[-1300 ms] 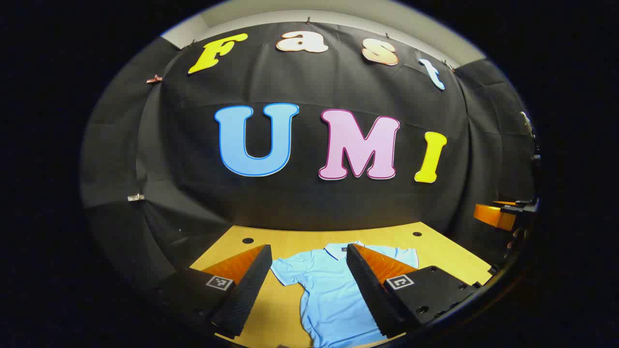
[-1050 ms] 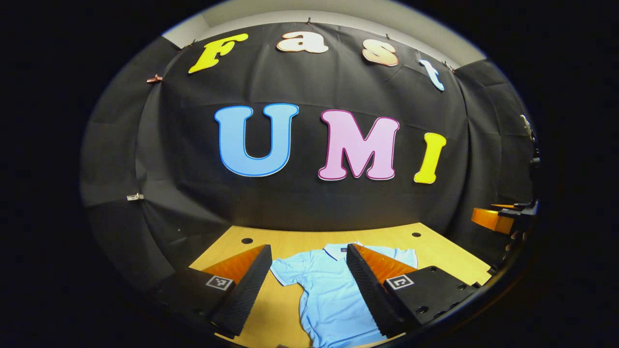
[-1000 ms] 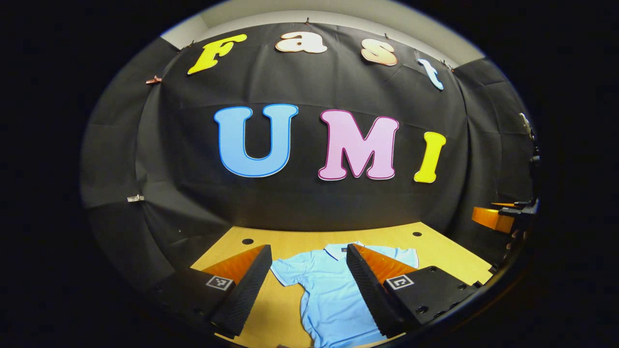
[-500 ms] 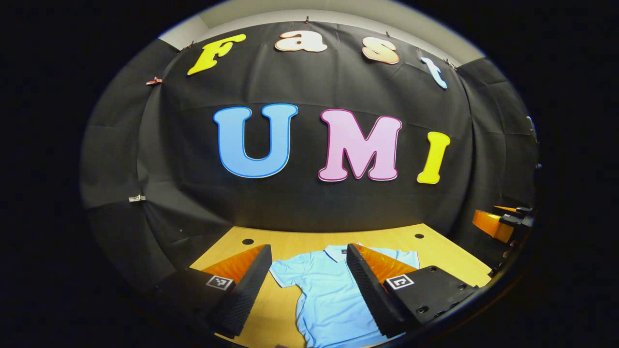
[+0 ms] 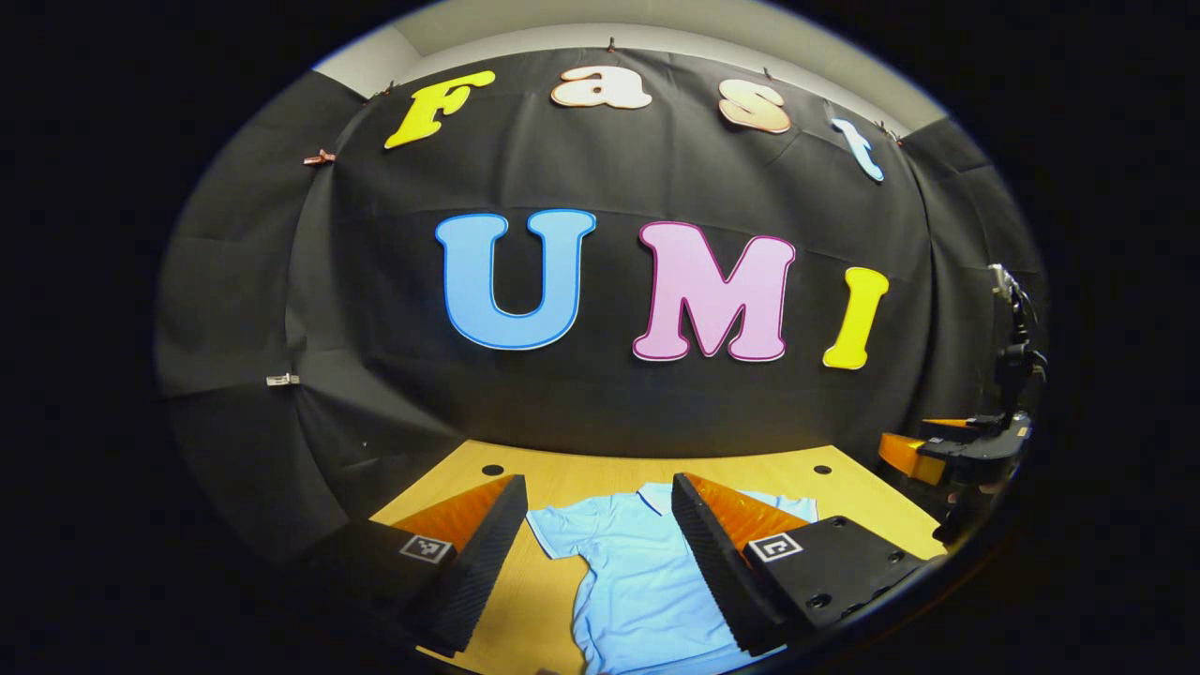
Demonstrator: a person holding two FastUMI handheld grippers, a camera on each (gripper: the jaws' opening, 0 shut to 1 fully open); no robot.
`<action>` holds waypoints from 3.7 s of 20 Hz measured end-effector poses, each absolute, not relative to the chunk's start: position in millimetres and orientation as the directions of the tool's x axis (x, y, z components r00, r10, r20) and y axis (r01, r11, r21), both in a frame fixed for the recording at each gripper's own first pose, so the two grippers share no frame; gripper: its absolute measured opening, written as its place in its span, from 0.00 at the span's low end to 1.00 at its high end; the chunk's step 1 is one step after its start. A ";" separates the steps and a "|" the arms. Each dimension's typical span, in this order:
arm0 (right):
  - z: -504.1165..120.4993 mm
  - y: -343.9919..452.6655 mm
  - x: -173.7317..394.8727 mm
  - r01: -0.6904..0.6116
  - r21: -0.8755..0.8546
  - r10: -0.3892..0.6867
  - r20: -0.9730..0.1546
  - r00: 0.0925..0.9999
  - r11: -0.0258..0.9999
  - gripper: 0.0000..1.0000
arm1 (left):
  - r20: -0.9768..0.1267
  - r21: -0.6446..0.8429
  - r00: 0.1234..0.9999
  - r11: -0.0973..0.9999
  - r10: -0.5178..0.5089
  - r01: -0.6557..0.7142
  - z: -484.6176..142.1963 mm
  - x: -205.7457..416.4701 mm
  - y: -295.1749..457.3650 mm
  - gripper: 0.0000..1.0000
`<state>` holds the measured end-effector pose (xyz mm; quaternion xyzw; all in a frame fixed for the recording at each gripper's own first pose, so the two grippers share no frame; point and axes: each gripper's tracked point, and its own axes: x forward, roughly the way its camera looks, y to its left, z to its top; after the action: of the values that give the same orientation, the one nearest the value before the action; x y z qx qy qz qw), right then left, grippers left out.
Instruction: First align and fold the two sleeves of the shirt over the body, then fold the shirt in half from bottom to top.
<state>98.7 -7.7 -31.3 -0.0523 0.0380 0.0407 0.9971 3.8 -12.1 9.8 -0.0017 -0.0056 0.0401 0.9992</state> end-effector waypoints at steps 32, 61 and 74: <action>-301.1 -63.1 329.6 -0.162 -0.054 0.092 -0.631 0.770 0.985 0.19 | -0.297 -0.096 0.954 0.993 0.036 -0.067 -107.6 70.6 -51.0 0.99; -246.8 185.3 222.5 -0.550 0.048 0.477 -0.564 0.674 0.834 0.99 | -0.277 -0.060 0.943 0.977 0.182 -0.206 -112.9 169.2 80.9 0.97; -240.5 5.7 145.6 -0.350 -0.027 0.283 -0.532 0.798 0.936 0.98 | -0.524 -0.018 0.839 0.983 0.148 -0.185 -254.7 350.2 119.0 0.97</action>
<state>145.6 5.7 -240.5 -0.0622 0.2703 0.1674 0.9461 350.2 119.0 -254.7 -0.0341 0.2704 0.0868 0.9582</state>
